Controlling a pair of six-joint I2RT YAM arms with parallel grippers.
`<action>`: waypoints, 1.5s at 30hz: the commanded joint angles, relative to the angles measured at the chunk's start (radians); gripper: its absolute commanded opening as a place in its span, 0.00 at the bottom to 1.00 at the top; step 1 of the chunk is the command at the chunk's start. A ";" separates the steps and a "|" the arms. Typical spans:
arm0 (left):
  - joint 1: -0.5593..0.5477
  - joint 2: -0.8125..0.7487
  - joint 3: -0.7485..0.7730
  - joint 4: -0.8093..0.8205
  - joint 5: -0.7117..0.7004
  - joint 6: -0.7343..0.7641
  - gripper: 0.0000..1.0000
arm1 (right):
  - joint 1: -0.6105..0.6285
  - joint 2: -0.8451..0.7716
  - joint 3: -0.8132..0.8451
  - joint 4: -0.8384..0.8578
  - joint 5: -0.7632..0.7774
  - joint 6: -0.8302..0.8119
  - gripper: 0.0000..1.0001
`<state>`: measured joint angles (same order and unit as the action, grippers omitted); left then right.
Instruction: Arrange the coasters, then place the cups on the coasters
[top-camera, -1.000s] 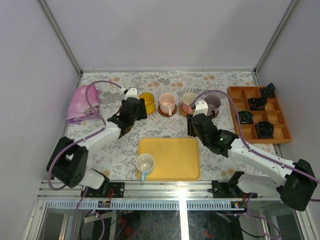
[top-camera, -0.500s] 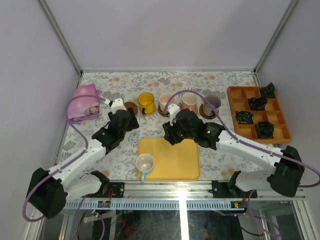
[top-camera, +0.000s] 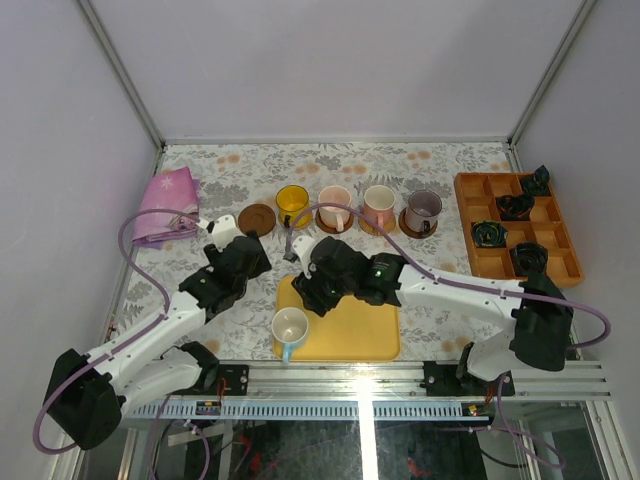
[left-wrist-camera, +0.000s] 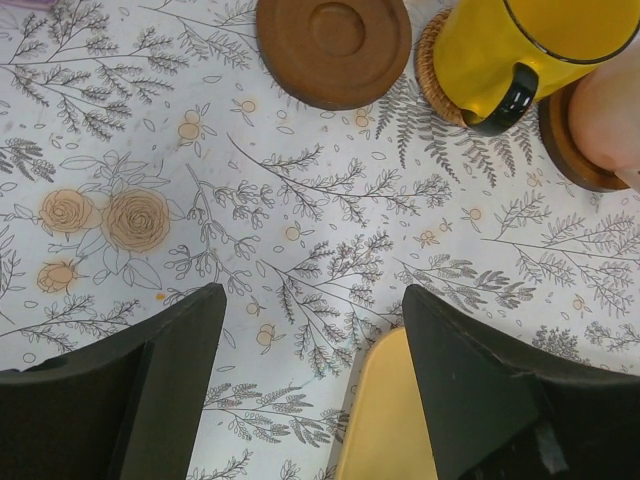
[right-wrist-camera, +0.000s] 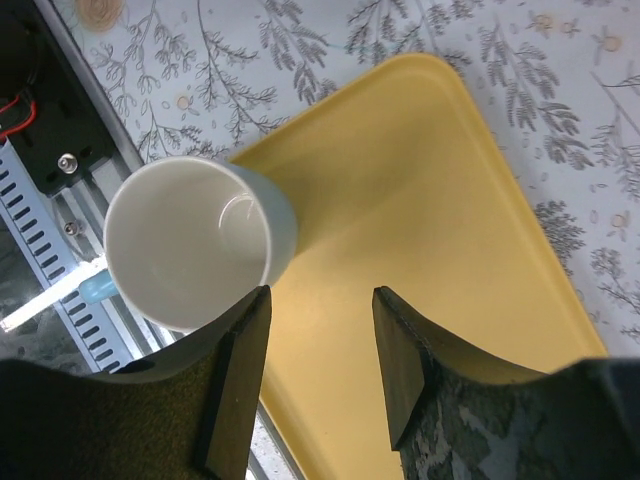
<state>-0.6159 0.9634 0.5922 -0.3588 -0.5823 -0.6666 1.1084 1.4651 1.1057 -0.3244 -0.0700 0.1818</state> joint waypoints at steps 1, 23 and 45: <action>-0.008 -0.017 -0.022 -0.034 -0.052 -0.059 0.72 | 0.040 0.041 0.063 -0.002 0.027 -0.009 0.53; -0.009 -0.070 -0.051 -0.033 -0.050 -0.068 0.75 | 0.092 0.242 0.127 0.038 0.097 0.042 0.10; -0.014 -0.059 -0.088 0.216 0.282 0.170 0.75 | 0.000 0.129 0.074 -0.162 0.561 0.291 0.00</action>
<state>-0.6220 0.9085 0.5209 -0.2733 -0.4259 -0.5823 1.1687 1.6657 1.1961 -0.4808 0.4427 0.4141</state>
